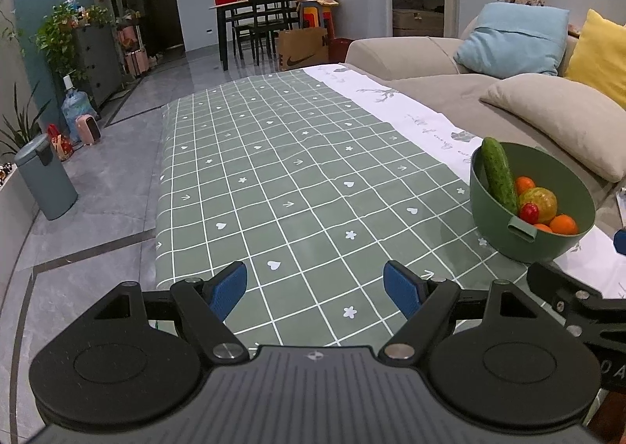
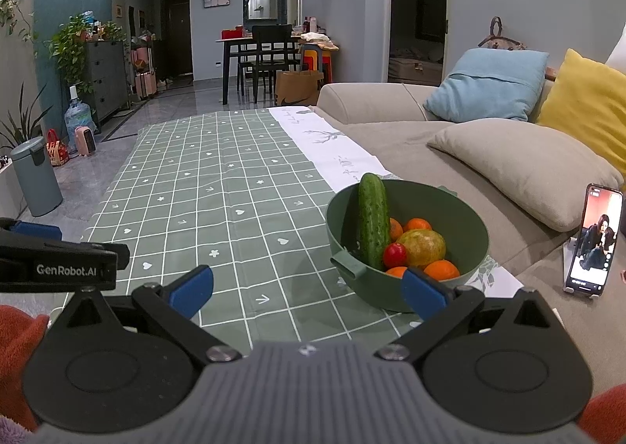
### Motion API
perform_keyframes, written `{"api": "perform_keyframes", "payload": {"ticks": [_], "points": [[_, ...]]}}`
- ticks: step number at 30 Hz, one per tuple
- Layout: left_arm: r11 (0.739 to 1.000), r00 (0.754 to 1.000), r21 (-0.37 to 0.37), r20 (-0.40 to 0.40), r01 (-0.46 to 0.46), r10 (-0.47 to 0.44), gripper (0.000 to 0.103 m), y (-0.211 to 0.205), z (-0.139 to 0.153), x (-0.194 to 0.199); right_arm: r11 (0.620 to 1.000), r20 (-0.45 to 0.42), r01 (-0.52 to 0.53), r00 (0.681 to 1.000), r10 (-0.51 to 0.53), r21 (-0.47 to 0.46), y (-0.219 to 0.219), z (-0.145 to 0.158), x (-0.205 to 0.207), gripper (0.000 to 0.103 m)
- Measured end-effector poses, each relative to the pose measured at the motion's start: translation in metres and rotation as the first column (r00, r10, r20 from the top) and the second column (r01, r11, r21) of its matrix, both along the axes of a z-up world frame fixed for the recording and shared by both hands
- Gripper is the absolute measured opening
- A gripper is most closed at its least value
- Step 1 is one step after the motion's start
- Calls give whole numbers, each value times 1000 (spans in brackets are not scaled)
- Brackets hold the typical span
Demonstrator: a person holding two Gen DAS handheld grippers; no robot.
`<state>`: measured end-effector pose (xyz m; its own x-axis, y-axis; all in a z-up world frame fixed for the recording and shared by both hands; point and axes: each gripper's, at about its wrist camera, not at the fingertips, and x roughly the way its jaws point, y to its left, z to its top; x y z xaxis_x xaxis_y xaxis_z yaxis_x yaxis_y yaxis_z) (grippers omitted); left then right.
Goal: Organize fruits
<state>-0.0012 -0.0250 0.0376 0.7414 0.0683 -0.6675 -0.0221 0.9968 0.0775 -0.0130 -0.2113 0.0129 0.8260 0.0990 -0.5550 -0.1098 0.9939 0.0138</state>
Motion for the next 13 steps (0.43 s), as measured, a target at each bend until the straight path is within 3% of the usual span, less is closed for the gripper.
{"api": "perform_keyframes", "payload": {"ticks": [13], "points": [[1000, 1000, 0, -9, 3, -3, 93, 1, -2, -1, 1000, -20, 6, 1000, -6, 9, -1, -4, 3, 98]]}}
